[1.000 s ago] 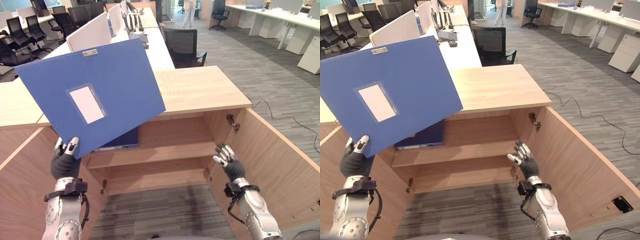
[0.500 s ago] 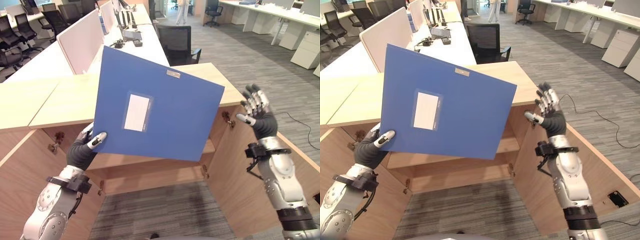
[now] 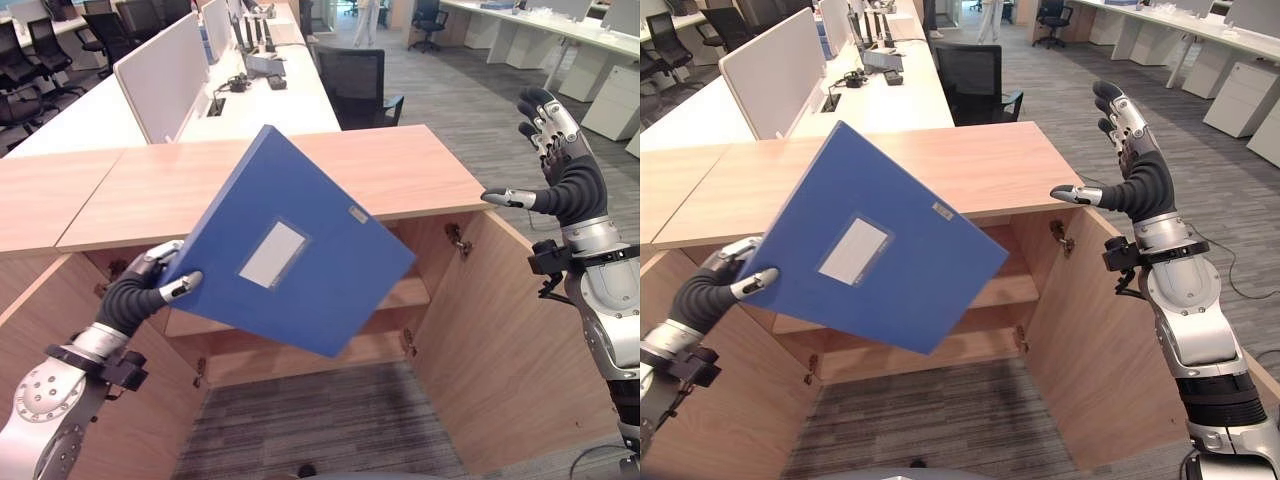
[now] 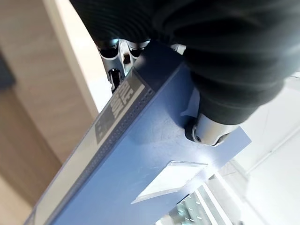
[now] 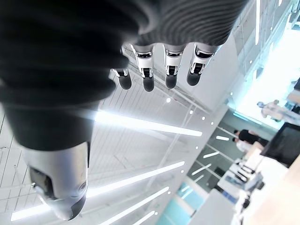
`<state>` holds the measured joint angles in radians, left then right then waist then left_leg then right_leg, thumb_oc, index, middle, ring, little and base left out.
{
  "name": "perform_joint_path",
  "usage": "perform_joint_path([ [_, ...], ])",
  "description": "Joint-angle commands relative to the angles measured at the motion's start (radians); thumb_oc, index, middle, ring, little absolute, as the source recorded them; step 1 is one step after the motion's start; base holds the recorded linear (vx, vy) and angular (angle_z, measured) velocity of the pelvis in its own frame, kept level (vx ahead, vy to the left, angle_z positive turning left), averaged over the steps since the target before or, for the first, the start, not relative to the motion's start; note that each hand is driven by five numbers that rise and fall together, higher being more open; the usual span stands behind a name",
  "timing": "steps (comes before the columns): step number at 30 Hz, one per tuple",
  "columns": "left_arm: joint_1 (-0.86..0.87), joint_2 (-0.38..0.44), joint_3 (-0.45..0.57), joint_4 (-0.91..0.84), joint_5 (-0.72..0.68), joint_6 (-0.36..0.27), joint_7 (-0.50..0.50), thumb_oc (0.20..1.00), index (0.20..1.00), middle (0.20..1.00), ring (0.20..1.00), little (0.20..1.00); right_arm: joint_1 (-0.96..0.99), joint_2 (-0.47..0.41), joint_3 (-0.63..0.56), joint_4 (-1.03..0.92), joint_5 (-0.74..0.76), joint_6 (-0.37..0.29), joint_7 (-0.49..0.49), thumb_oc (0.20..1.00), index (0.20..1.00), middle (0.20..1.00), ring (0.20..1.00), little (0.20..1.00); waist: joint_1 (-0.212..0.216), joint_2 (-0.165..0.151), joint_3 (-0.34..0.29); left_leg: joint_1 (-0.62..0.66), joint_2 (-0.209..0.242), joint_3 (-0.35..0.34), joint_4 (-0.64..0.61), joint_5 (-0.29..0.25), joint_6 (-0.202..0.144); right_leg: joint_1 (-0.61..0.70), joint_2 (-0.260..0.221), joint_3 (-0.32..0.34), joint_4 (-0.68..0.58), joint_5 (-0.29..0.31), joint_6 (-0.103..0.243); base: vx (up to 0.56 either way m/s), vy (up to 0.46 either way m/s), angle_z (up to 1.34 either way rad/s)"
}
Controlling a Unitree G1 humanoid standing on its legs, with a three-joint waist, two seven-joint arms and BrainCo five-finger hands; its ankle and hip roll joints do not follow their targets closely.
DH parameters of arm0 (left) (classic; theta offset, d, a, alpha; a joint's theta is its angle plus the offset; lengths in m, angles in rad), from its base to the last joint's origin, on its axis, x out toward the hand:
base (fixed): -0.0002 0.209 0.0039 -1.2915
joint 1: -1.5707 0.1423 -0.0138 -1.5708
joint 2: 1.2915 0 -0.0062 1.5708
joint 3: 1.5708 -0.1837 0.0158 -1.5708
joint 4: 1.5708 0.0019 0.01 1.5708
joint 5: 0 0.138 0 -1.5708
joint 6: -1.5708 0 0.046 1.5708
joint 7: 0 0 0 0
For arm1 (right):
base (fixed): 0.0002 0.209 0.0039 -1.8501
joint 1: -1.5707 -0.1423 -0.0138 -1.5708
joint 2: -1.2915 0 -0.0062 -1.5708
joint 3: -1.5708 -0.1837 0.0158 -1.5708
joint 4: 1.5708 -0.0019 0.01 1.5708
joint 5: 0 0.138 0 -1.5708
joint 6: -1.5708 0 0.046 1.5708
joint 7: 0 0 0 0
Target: Put the empty folder in the office cabinet
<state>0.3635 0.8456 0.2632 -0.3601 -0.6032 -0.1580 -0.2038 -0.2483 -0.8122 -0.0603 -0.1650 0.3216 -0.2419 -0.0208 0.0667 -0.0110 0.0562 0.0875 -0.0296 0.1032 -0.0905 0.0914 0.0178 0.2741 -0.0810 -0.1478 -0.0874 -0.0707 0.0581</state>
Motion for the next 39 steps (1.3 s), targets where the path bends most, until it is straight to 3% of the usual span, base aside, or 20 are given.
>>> perform_joint_path([
  [1, -0.036, 0.063, 0.088, -0.029, 0.152, -0.125, 0.085, 0.200, 0.200, 0.200, 0.200, 0.200, -0.052, -0.054, -0.046, -0.019, -0.031, -0.041, 0.006, 1.000, 1.000, 1.000, 1.000, 1.000, 0.023, -0.036, -0.051, 0.057, 0.033, -0.071, 0.003, -0.136, -0.010, -0.070, -0.050, -0.020, 0.002, 0.061, 0.047, 0.00, 0.000, 0.00],
  [10, -0.145, 0.054, 0.095, -0.073, 0.224, -0.164, 0.126, 0.200, 0.200, 0.200, 0.200, 0.200, -0.092, -0.038, 0.108, -0.018, 0.008, 0.012, 0.125, 1.000, 1.000, 1.000, 1.000, 1.000, 0.027, -0.043, -0.049, 0.056, 0.035, -0.070, 0.003, -0.134, -0.014, -0.071, -0.048, -0.018, 0.001, 0.061, 0.043, 0.00, 0.000, 0.00],
  [12, -0.172, 0.052, 0.079, -0.095, 0.225, -0.171, 0.125, 0.200, 0.200, 0.200, 0.200, 0.200, -0.110, 0.005, 0.168, -0.002, 0.050, 0.022, 0.153, 1.000, 1.000, 1.000, 1.000, 1.000, 0.030, -0.043, -0.047, 0.056, 0.036, -0.070, 0.003, -0.134, -0.014, -0.072, -0.048, -0.019, 0.001, 0.062, 0.042, 0.00, 0.000, 0.00],
  [13, -0.207, 0.058, 0.044, -0.114, 0.222, -0.182, 0.118, 0.200, 0.200, 0.200, 0.200, 0.200, -0.154, 0.057, 0.256, 0.040, 0.063, 0.035, 0.168, 1.000, 1.000, 1.000, 1.000, 1.000, 0.034, -0.042, -0.045, 0.059, 0.036, -0.068, 0.003, -0.134, -0.015, -0.069, -0.048, -0.021, 0.001, 0.061, 0.040, 0.00, 0.000, 0.00],
  [18, -0.239, 0.071, 0.007, -0.136, 0.198, -0.191, 0.107, 0.200, 0.200, 0.200, 0.200, 0.200, -0.211, 0.108, 0.330, 0.084, 0.083, 0.037, 0.169, 1.000, 1.000, 1.000, 1.000, 1.000, 0.037, -0.040, -0.044, 0.063, 0.037, -0.067, 0.003, -0.134, -0.016, -0.066, -0.049, -0.020, 0.002, 0.061, 0.038, 0.00, 0.000, 0.01],
  [32, -0.277, 0.160, -0.061, -0.212, 0.165, -0.212, 0.069, 0.200, 0.200, 0.200, 0.200, 0.200, -0.269, 0.147, 0.393, 0.122, 0.087, 0.025, 0.145, 1.000, 1.000, 1.000, 1.000, 1.000, 0.041, -0.041, -0.044, 0.068, 0.036, -0.070, 0.003, -0.134, -0.018, -0.062, -0.049, -0.021, 0.003, 0.061, 0.039, 0.00, 0.000, 0.00],
  [35, -0.324, 0.158, -0.101, -0.226, 0.144, -0.222, 0.070, 0.200, 0.200, 0.200, 0.200, 0.200, -0.296, 0.165, 0.450, 0.142, 0.107, 0.028, 0.167, 1.000, 1.000, 1.000, 1.000, 1.000, 0.042, -0.043, -0.044, 0.068, 0.036, -0.069, 0.003, -0.134, -0.018, -0.062, -0.048, -0.020, 0.003, 0.061, 0.039, 0.00, 0.000, 0.00],
  [36, -0.356, 0.146, -0.131, -0.233, 0.137, -0.226, 0.073, 0.200, 0.200, 0.200, 0.200, 0.200, -0.307, 0.186, 0.487, 0.148, 0.132, 0.034, 0.188, 0.278, 0.278, 0.278, 0.278, 0.278, 0.041, -0.044, -0.044, 0.068, 0.036, -0.068, 0.003, -0.133, -0.019, -0.062, -0.049, -0.021, 0.003, 0.062, 0.038, 0.00, 0.000, 0.00],
  [37, -0.381, 0.134, -0.152, -0.233, 0.133, -0.230, 0.078, 0.200, 0.200, 0.200, 0.200, 0.200, -0.309, 0.200, 0.506, 0.157, 0.153, 0.037, 0.201, 0.200, 0.200, 0.200, 0.200, 0.200, 0.041, -0.044, -0.044, 0.068, 0.037, -0.068, 0.003, -0.133, -0.019, -0.063, -0.048, -0.021, 0.003, 0.062, 0.038, 0.00, 0.000, 0.00],
  [39, -0.434, 0.082, -0.199, -0.239, 0.118, -0.236, 0.093, 0.200, 0.200, 0.200, 0.200, 0.200, -0.293, 0.264, 0.562, 0.176, 0.214, 0.051, 0.240, 0.200, 0.200, 0.200, 0.200, 0.200, 0.041, -0.044, -0.044, 0.067, 0.037, -0.066, 0.003, -0.133, -0.020, -0.064, -0.049, -0.019, 0.003, 0.062, 0.037, 0.00, 0.000, 0.00],
])
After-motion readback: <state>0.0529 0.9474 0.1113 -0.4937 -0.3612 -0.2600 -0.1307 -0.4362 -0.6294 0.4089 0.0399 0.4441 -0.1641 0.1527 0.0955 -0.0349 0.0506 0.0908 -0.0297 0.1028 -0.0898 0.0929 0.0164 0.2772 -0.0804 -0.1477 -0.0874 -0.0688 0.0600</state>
